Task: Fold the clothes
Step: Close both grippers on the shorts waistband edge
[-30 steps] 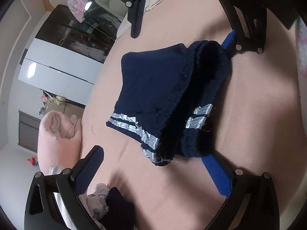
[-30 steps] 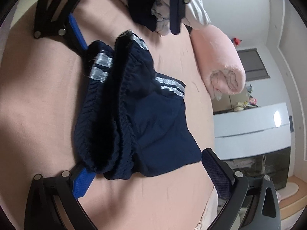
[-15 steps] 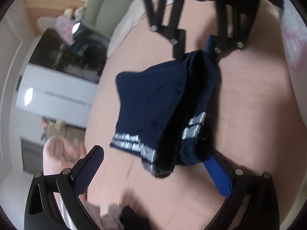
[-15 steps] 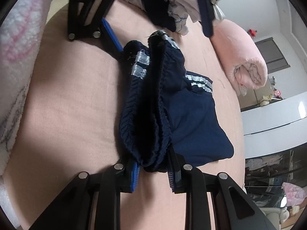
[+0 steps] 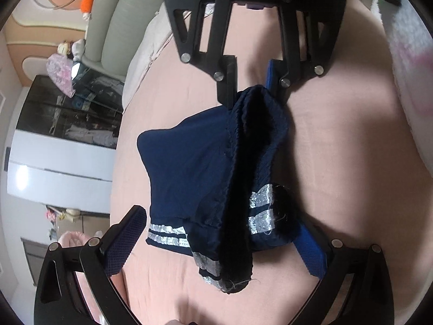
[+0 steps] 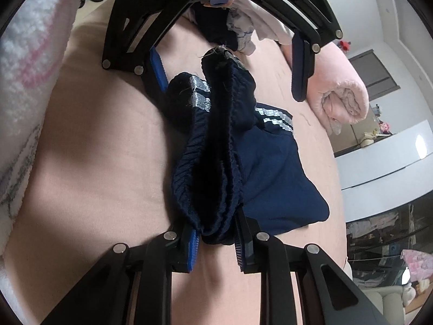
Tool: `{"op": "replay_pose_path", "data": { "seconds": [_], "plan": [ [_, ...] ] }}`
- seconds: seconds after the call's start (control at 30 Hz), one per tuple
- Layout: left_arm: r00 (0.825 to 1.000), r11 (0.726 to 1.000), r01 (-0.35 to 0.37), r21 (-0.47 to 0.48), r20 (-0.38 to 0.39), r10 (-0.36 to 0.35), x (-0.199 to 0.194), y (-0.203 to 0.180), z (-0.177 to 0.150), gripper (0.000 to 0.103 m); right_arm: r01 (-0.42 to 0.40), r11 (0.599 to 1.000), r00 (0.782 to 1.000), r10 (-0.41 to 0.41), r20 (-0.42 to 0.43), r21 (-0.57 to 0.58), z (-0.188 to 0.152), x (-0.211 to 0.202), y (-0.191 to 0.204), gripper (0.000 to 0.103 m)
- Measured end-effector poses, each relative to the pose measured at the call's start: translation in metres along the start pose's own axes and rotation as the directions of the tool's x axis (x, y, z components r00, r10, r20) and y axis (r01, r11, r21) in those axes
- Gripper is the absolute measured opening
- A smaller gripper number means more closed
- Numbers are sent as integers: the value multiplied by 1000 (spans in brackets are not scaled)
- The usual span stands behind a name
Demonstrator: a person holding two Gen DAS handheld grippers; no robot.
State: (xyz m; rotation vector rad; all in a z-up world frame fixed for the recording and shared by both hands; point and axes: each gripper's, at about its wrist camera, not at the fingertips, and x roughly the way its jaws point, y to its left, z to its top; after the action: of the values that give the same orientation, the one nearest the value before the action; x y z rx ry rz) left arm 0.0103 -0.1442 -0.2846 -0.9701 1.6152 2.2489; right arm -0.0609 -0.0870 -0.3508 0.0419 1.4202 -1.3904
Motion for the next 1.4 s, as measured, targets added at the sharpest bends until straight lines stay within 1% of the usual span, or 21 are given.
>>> {"op": "replay_pose_path", "data": {
  "seconds": [0.13,0.17,0.2,0.23,0.3,0.33,0.4,0.43,0.5,0.57,0.73,0.77,0.8,0.83,0.87,0.9,0.93,1.0,1.2,1.3,1.4],
  "plan": [
    [999,993,-34,-112,-30,30,-4,0,-2,102,6,1000,1000,-6,-2,-7,1,0,-1,23],
    [999,992,-26,-127,-35,22,-4,-1,-3,98,6,1000,1000,-6,-1,-9,1,0,-1,23],
    [999,991,-12,-136,-38,7,-5,-1,-3,89,8,1000,1000,-8,0,-11,2,1,-2,24],
    [999,989,10,-147,-39,-16,-6,-1,-3,84,11,1000,1000,-11,0,-14,2,2,-3,25],
    [998,985,53,-166,-35,-59,-5,0,-3,62,23,999,1000,-23,0,-25,3,1,-3,31],
    [996,982,72,-175,-32,-79,-5,-1,-3,57,31,999,1000,-31,1,-35,3,0,-3,33],
    [993,975,110,-193,-25,-117,-5,-1,-3,43,55,997,998,-55,7,-56,4,1,-3,45],
    [990,971,130,-200,-21,-137,-6,-2,-3,39,71,995,997,-71,11,-66,4,0,-3,49],
    [987,966,157,-206,-12,-163,-8,-2,-3,31,101,991,995,-99,19,-84,5,-1,-1,61],
    [983,963,178,-203,-2,-183,-11,-2,-4,29,120,987,993,-117,33,-107,6,-3,1,66],
    [979,962,199,-185,4,-201,-14,-3,-4,28,82,983,996,-75,44,-165,7,-2,2,66],
    [979,962,200,-184,2,-203,-16,-3,-4,28,68,981,997,-62,41,-180,8,-2,2,63],
    [979,963,200,-182,-1,-204,-16,-3,-2,28,53,979,998,-47,38,-195,8,-1,1,53],
    [979,963,200,-180,-3,-204,-15,-3,-1,28,26,979,999,-22,25,-201,9,-1,1,49],
    [979,963,201,-177,-6,-205,-15,-3,0,28,-4,979,1000,6,10,-202,9,-1,1,42],
    [978,963,202,-177,-9,-207,-14,-3,1,28,-34,978,999,34,-4,-204,10,-1,1,30],
    [978,963,204,-177,-12,-210,-13,-2,1,28,-65,977,998,62,-19,-205,11,-1,1,25],
    [976,961,209,-179,-18,-216,-11,-2,2,27,-100,975,995,95,-35,-198,11,-3,1,19],
    [968,957,232,-175,-53,-245,-7,4,7,27,-169,959,985,157,-70,-227,15,-4,-6,17],
    [954,942,274,-196,-70,-292,-3,16,10,27,-187,955,982,175,-72,-228,15,-7,-12,16],
    [947,937,291,-191,-84,-311,0,24,15,27,-188,959,981,176,-77,-210,12,-13,-17,16]
  ]
}}
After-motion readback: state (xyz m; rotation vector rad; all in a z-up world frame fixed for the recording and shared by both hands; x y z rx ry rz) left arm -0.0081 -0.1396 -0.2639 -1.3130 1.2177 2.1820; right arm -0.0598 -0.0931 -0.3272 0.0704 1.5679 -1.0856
